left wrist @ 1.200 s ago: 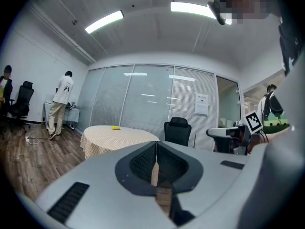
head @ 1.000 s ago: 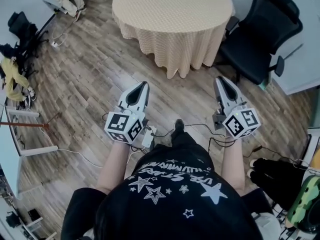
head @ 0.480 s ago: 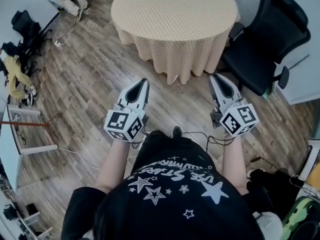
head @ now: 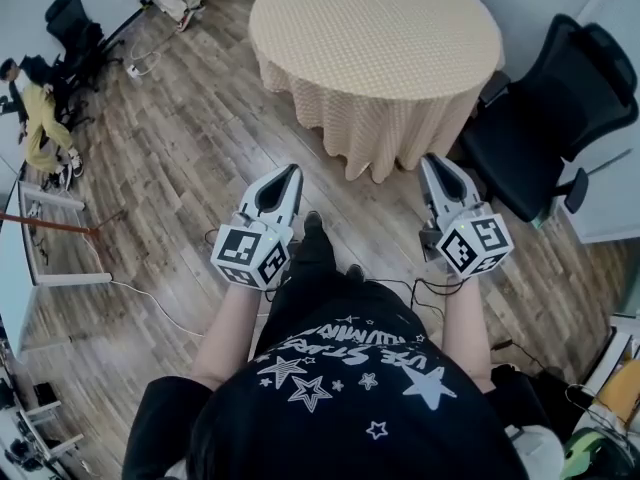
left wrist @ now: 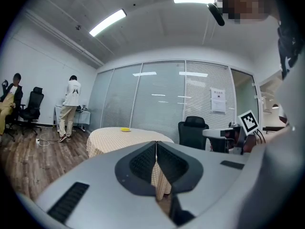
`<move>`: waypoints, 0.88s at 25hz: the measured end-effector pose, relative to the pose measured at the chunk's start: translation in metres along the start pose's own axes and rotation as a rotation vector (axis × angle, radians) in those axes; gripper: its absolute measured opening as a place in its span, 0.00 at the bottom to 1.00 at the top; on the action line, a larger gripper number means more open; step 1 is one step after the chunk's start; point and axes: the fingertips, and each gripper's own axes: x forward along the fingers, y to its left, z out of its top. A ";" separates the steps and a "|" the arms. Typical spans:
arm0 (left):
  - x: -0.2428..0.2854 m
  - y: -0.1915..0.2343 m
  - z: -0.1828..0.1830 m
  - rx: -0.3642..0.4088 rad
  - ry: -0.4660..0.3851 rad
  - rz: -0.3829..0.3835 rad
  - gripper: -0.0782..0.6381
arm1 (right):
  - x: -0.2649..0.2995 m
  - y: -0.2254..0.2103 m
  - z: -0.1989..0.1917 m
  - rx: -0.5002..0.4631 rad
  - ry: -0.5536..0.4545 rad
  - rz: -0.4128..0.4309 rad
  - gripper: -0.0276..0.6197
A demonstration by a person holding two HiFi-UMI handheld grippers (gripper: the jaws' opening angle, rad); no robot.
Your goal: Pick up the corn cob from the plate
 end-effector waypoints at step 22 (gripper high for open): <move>0.130 0.196 0.067 0.027 -0.065 -0.065 0.12 | 0.208 -0.054 0.038 0.040 -0.046 -0.135 0.13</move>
